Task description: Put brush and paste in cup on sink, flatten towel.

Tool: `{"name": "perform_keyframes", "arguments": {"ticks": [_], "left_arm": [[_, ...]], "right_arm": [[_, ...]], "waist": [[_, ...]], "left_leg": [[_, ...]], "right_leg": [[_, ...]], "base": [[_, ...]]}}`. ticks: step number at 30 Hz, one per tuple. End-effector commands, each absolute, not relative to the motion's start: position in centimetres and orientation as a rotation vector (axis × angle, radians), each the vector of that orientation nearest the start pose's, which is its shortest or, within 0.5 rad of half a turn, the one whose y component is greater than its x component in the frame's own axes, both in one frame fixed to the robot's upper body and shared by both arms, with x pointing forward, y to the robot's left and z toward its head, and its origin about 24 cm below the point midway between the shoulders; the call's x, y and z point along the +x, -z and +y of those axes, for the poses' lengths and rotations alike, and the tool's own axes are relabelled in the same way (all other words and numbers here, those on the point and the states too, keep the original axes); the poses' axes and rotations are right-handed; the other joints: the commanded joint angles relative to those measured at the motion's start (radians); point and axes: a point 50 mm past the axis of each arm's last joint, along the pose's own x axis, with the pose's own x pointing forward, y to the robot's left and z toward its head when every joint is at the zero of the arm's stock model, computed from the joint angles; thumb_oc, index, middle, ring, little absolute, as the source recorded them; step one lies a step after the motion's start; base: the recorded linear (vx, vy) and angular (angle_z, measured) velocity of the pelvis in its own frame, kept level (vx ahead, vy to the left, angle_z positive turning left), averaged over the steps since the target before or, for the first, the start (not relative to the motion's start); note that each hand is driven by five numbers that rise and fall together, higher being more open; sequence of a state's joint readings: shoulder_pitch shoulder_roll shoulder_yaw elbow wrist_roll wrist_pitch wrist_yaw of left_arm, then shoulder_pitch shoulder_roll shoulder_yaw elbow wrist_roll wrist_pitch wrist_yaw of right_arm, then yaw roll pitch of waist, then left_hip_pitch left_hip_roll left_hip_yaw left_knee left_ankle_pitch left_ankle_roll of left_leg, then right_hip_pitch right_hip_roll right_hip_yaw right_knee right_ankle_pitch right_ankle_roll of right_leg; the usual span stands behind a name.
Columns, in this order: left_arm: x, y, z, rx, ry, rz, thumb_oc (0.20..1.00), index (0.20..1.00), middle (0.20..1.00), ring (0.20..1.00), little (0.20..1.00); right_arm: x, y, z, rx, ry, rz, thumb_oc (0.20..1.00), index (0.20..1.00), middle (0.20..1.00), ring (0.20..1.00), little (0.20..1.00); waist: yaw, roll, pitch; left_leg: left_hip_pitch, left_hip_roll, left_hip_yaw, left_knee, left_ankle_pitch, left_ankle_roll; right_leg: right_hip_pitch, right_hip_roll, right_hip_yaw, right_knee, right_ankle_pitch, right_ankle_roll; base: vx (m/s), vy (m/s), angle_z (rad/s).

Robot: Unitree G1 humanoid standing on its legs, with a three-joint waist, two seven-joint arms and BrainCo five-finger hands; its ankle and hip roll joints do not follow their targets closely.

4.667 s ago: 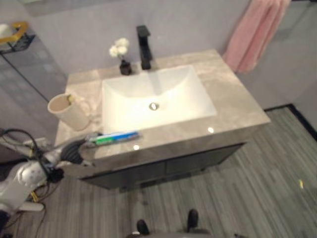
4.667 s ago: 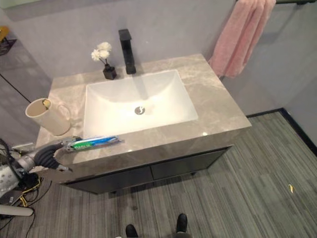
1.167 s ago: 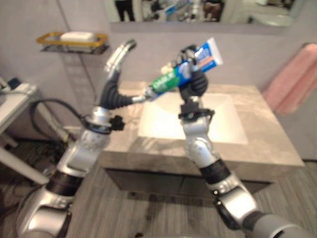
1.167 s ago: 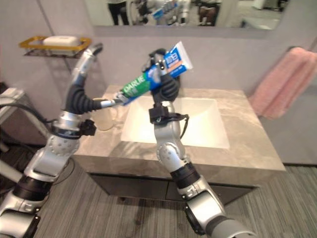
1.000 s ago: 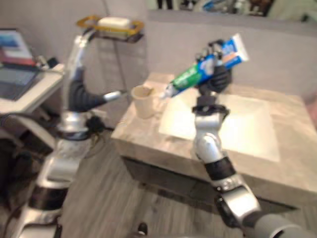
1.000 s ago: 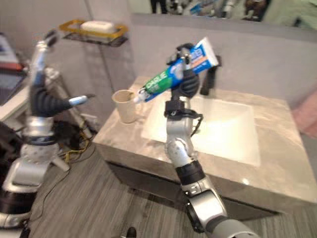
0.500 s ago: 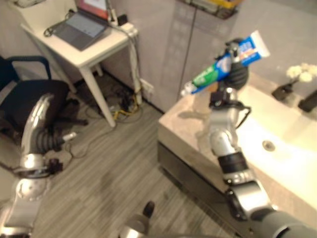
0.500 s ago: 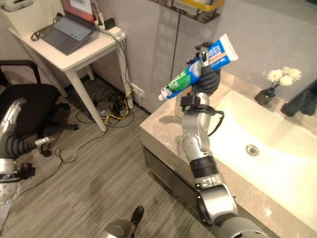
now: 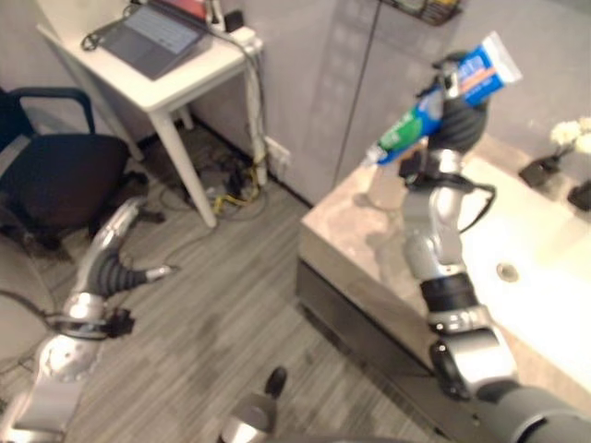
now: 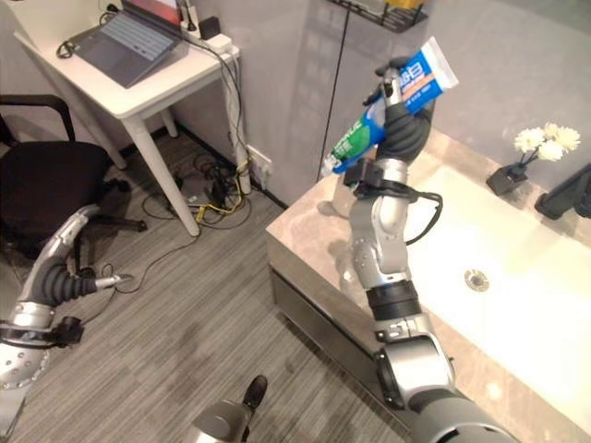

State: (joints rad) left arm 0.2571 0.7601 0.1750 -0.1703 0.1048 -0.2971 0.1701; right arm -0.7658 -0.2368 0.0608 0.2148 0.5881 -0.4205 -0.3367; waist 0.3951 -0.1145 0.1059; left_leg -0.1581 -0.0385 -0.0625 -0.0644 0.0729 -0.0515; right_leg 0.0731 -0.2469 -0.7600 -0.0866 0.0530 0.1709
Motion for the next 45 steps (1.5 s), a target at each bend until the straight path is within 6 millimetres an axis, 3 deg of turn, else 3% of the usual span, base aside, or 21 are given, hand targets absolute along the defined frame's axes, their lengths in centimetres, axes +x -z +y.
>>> {"name": "perform_keyframes", "arguments": {"ticks": [1,14,23,29,32,34,35,36,40,45], "left_arm": [[20.4,-14.2,27.7,0.902,-0.044,-0.391,1.0,1.0,1.0,1.0,1.0],[20.3,-13.2,28.1,0.937,0.03,-0.309,1.0,1.0,1.0,1.0,1.0],[19.4,-10.8,30.3,0.904,-0.03,-0.15,1.0,1.0,1.0,1.0,1.0],[18.1,-5.4,33.0,0.831,-0.132,0.12,1.0,1.0,1.0,1.0,1.0],[17.5,-2.6,33.7,0.928,-0.087,0.262,1.0,1.0,1.0,1.0,1.0],[16.1,0.1,34.5,0.914,-0.104,0.403,1.0,1.0,1.0,1.0,1.0],[16.2,0.2,34.5,0.913,-0.104,0.403,1.0,1.0,1.0,1.0,1.0],[15.2,1.9,34.8,0.904,-0.112,0.491,1.0,1.0,1.0,1.0,1.0],[13.9,4.0,34.9,0.873,-0.14,0.593,1.0,1.0,1.0,1.0,1.0],[13.9,4.8,34.3,0.862,-0.126,0.608,1.0,1.0,1.0,1.0,1.0]], "right_arm": [[32.1,-30.5,-15.3,0.478,0.003,-1.05,0.2,0.2,0.2,0.2,0.2],[32.0,-34.3,-16.0,0.279,0.031,-1.141,0.2,0.2,0.2,0.2,0.2],[32.1,-34.0,-16.6,0.212,0.069,-1.135,0.2,0.2,0.2,0.2,0.2],[32.6,-32.9,-16.9,0.181,0.066,-1.083,0.2,0.2,0.2,0.2,0.2],[32.9,-32.6,-16.7,0.16,0.061,-1.065,0.2,0.2,0.2,0.2,0.2],[33.3,-32.4,-16.5,0.148,0.056,-1.044,0.2,0.2,0.2,0.2,0.2],[33.3,-32.4,-16.5,0.146,0.055,-1.044,0.2,0.2,0.2,0.2,0.2],[33.5,-32.3,-16.3,0.14,0.045,-1.033,0.2,0.2,0.2,0.2,0.2],[33.8,-31.9,-16.2,0.141,0.034,-1.009,0.2,0.2,0.2,0.2,0.2],[34.2,-31.5,-15.8,0.134,0.019,-0.978,0.2,0.2,0.2,0.2,0.2]], "waist": [[0.002,-0.005,-0.068],[0.009,0.006,-0.062],[0.01,0.024,-0.053],[0.004,0.031,-0.048],[-0.004,0.032,-0.045],[-0.004,0.03,-0.044],[-0.004,0.032,-0.045],[-0.007,0.031,-0.044],[-0.013,0.028,-0.043],[-0.02,0.027,-0.039]], "left_leg": [[0.013,0.013,-0.032,-0.023,-0.081,0.025],[-0.004,0.009,-0.031,-0.023,-0.075,0.025],[-0.022,0.0,-0.042,-0.023,-0.072,0.031],[-0.03,0.0,-0.037,-0.023,-0.07,0.032],[-0.03,0.003,-0.032,-0.023,-0.07,0.031],[-0.03,0.005,-0.027,-0.023,-0.071,0.031],[-0.03,0.005,-0.027,-0.023,-0.071,0.031],[-0.029,0.007,-0.021,-0.023,-0.073,0.032],[-0.026,0.009,-0.016,-0.023,-0.075,0.033],[-0.027,0.01,-0.014,-0.023,-0.075,0.034]], "right_leg": [[0.062,-0.013,0.0,-0.001,0.025,0.037],[0.038,-0.019,0.007,-0.001,0.028,0.047],[0.023,-0.023,0.003,-0.001,0.03,0.051],[0.013,-0.024,0.005,-0.001,0.03,0.05],[0.009,-0.023,0.01,-0.001,0.029,0.05],[0.007,-0.023,0.013,-0.001,0.03,0.05],[0.006,-0.024,0.014,-0.001,0.03,0.05],[0.004,-0.024,0.021,-0.001,0.032,0.05],[0.002,-0.023,0.027,-0.001,0.034,0.049],[-0.002,-0.023,0.027,-0.001,0.034,0.049]], "base": [[0.01,0.01,-0.11],[0.0,0.003,-0.03],[0.0,0.003,0.01],[0.0,0.003,0.02],[0.01,-0.002,-0.05],[0.01,0.002,-0.07],[0.01,0.004,-0.05],[0.02,0.007,-0.05],[0.01,0.003,-0.02],[0.0,0.0,0.0]]}}
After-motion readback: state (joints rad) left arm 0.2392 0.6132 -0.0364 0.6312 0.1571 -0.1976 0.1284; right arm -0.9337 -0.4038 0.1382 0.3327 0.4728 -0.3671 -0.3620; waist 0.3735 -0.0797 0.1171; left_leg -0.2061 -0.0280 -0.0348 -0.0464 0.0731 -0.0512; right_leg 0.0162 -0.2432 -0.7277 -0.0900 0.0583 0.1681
